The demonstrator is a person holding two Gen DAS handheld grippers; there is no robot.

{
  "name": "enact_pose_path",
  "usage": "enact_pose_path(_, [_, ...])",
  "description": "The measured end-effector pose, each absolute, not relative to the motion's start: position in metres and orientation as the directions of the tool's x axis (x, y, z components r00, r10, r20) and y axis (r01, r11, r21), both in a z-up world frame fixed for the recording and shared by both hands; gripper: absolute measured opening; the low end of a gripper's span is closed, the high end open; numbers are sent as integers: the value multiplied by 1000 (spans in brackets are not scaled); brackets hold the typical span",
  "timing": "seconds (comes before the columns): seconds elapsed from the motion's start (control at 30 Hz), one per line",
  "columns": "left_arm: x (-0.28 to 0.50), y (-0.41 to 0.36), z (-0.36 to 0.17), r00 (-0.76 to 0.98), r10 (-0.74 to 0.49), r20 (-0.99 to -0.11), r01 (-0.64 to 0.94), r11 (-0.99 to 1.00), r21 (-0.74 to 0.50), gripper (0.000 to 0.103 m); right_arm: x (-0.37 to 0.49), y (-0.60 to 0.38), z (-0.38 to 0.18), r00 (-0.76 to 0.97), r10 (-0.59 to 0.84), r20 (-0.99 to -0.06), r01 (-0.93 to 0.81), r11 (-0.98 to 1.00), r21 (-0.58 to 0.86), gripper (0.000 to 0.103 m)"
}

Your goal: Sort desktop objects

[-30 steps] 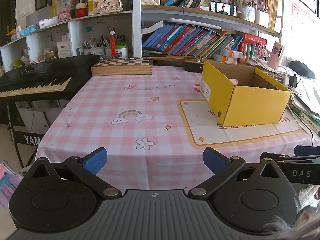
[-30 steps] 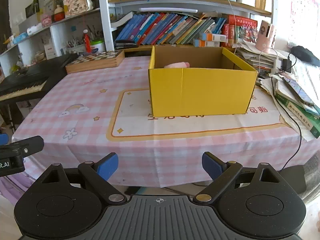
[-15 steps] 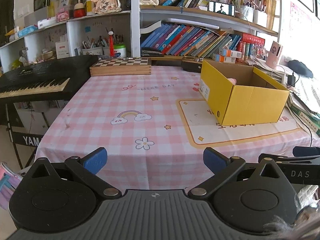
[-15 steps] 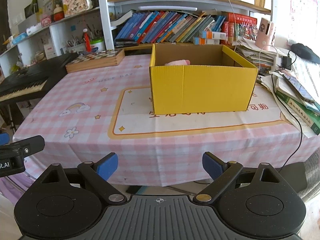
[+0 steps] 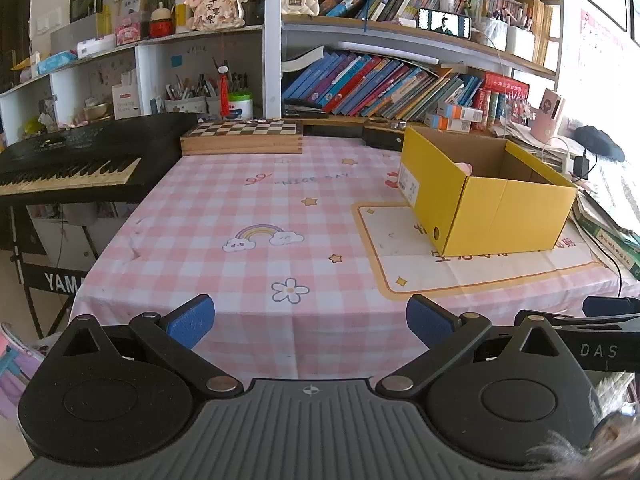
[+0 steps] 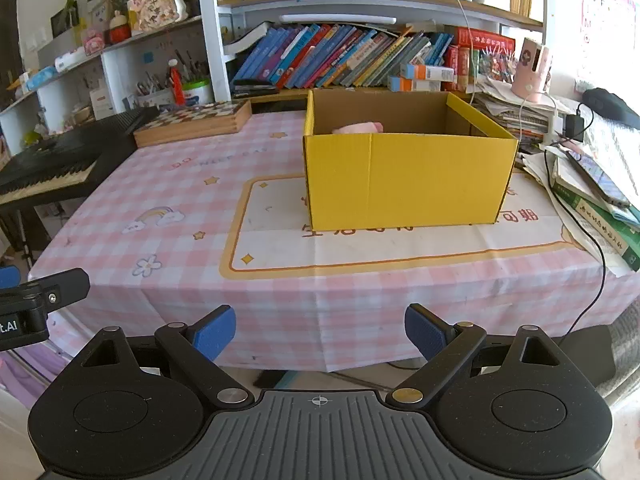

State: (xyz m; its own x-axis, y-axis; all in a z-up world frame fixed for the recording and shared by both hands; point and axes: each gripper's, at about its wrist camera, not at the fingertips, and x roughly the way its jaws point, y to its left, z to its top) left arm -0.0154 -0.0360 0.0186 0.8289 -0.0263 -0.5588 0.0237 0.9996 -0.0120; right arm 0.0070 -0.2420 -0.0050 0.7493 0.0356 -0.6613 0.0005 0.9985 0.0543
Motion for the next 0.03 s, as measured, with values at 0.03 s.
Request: enact_pose_path(0.03, [-16, -36, 19, 829, -29, -559, 27, 1000, -12, 103, 7, -242, -5, 749, 36, -661, 0, 999, 54, 94])
